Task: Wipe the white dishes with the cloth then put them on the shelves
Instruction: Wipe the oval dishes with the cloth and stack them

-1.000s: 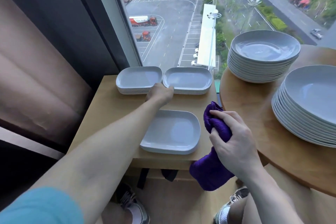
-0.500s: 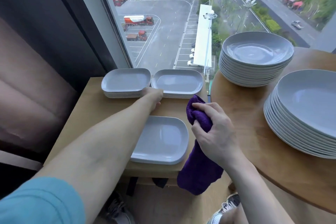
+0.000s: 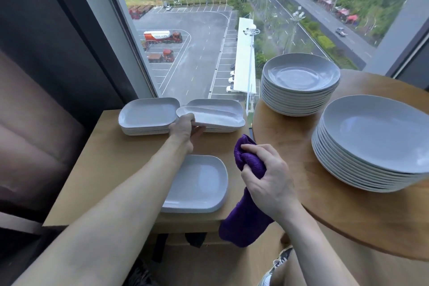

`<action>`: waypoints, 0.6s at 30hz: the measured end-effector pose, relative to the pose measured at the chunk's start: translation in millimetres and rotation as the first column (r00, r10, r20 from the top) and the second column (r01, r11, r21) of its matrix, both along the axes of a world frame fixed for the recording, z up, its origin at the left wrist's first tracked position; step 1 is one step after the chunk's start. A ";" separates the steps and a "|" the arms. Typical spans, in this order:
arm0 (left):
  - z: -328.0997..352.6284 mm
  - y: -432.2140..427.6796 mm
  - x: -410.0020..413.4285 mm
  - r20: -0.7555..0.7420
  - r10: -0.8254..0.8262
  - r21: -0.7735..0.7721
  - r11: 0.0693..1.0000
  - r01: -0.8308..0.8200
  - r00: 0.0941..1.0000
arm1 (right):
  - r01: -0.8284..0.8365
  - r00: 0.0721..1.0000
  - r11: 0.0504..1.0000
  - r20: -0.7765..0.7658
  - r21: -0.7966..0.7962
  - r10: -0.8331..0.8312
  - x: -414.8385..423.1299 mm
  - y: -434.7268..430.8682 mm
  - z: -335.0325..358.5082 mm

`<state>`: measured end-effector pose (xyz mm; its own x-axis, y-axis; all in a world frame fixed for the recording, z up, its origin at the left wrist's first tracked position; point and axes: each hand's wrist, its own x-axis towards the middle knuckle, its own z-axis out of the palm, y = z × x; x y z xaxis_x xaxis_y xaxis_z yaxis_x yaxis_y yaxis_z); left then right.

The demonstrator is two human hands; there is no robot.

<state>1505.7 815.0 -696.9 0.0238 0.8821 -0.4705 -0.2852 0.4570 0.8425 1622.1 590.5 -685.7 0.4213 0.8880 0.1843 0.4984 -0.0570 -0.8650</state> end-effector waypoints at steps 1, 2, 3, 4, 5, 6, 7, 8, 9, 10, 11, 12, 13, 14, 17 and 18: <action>5.7 -7.3 -4.4 0.028 -0.037 -0.002 0.999 0.037 0.999 | 0.002 1.000 1.000 0.000 0.000 -0.002 -1.8 -3.5 4.2; 11.1 -15.9 -9.8 0.056 -0.088 0.000 0.996 0.088 0.995 | 0.002 1.000 1.000 -0.003 -0.001 -0.002 -3.4 -7.2 8.8; 16.4 -25.7 -16.1 0.086 -0.143 0.009 0.990 0.143 0.986 | 0.000 1.000 1.000 -0.008 -0.004 0.000 -5.3 -11.1 14.1; 20.8 -36.5 -22.7 0.123 -0.191 0.020 0.982 0.190 0.974 | -0.006 1.000 1.000 -0.014 -0.007 0.006 -7.4 -15.5 19.7; 24.8 -48.4 -30.3 0.164 -0.228 0.030 0.974 0.227 0.960 | -0.013 1.000 1.000 -0.022 -0.007 0.013 -10.0 -19.9 25.6; 28.9 -61.2 -38.6 0.203 -0.258 0.036 0.966 0.256 0.945 | -0.023 0.999 1.000 -0.030 -0.004 0.023 -13.3 -24.0 32.0; 33.0 -74.3 -47.5 0.237 -0.282 0.038 0.959 0.281 0.930 | -0.036 0.999 0.999 -0.036 0.000 0.036 -17.4 -28.2 38.6; 36.8 -87.5 -56.9 0.267 -0.307 0.038 0.950 0.308 0.913 | -0.052 0.998 0.999 -0.047 0.004 0.052 -22.2 -32.2 45.3; 40.7 -100.6 -66.1 0.293 -0.334 0.041 0.940 0.337 0.896 | -0.070 0.995 0.997 -0.065 0.009 0.071 -27.4 -36.0 52.1; 44.1 -113.9 -75.4 0.317 -0.356 0.047 0.931 0.361 0.879 | -0.088 0.992 0.996 -0.093 0.015 0.089 -33.2 -39.7 59.2; 47.4 -127.0 -84.5 0.340 -0.372 0.059 0.925 0.376 0.863 | -0.104 0.986 0.994 -0.129 0.021 0.106 -39.4 -43.1 66.3; 50.1 -139.3 -93.1 0.362 -0.382 0.075 0.921 0.382 0.851 | -0.117 0.978 0.993 -0.169 0.031 0.120 -46.0 -45.8 73.1; 52.4 -151.2 -101.3 0.380 -0.385 0.092 0.920 0.380 0.841 | -0.128 0.969 0.991 -0.207 0.046 0.134 -53.4 -48.3 79.6; 53.7 -162.5 -108.8 0.398 -0.382 0.102 0.922 0.373 0.834 | -0.136 0.959 0.989 -0.242 0.059 0.146 -61.2 -50.4 85.7; 53.0 -191.9 -133.2 0.452 -0.356 0.106 0.932 0.347 0.818 | -0.167 0.926 0.982 -0.329 0.084 0.185 -85.8 -53.7 99.1; 52.9 -200.5 -142.1 0.464 -0.357 0.113 0.932 0.345 0.811 | -0.180 0.911 0.980 -0.360 0.087 0.200 -94.5 -54.2 102.0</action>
